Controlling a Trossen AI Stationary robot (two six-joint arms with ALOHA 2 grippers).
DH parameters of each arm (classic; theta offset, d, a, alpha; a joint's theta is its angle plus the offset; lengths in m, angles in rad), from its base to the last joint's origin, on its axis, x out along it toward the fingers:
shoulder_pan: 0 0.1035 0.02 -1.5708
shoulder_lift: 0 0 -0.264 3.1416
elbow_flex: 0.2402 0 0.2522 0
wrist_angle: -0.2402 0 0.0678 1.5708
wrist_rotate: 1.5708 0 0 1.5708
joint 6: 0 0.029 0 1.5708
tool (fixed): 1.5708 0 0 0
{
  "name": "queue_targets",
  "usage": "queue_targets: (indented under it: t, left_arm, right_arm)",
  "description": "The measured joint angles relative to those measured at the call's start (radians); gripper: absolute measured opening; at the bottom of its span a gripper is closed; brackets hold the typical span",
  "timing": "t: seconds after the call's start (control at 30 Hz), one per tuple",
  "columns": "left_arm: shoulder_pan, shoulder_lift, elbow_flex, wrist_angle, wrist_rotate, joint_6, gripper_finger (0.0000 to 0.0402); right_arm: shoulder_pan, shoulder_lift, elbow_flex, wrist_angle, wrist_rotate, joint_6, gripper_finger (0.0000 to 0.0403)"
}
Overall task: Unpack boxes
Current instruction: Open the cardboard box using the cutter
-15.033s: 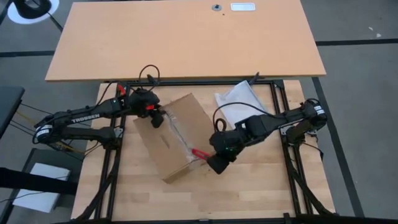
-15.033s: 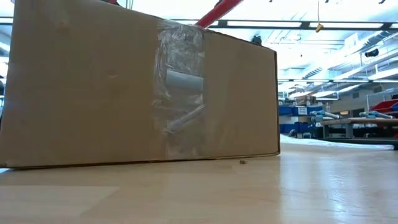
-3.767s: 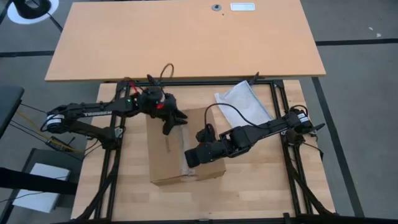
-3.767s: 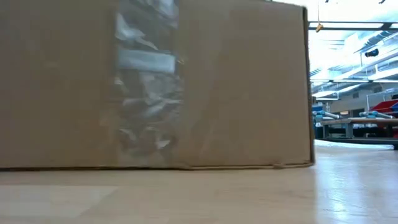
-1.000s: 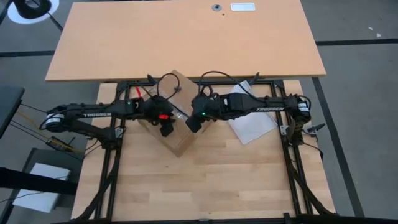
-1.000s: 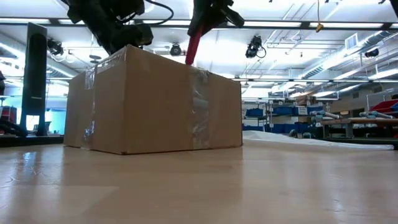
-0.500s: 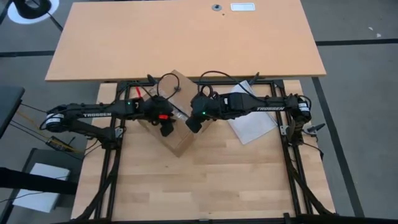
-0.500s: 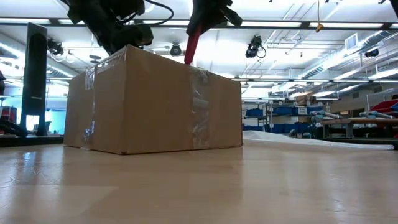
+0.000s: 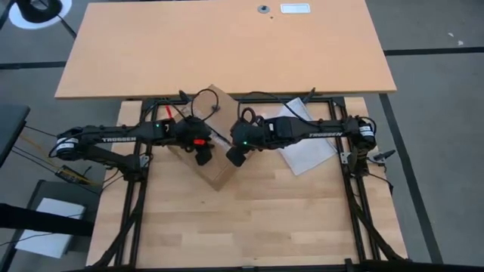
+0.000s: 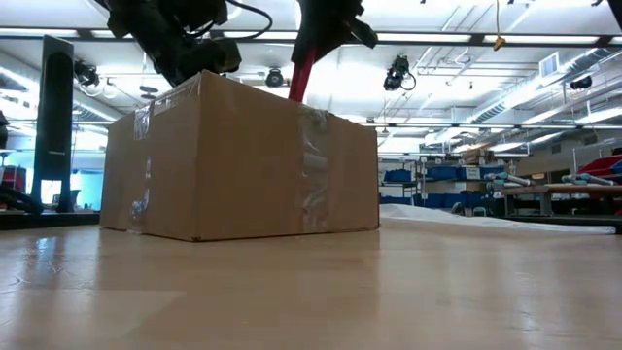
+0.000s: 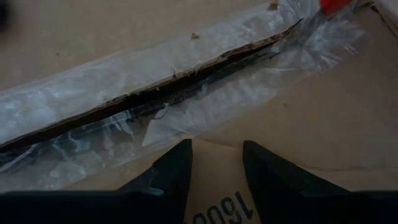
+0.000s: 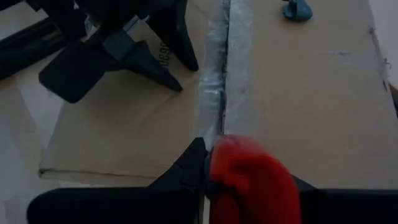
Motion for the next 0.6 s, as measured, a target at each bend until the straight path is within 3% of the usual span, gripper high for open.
queue_targets:
  t: [0.6]
  left_arm:
    - [0.0,-0.001,0.0,0.0,0.005,0.001,0.0156]
  right_arm:
    - [-0.001,-0.004,-0.003,0.062,0.035,-0.02,0.0058]
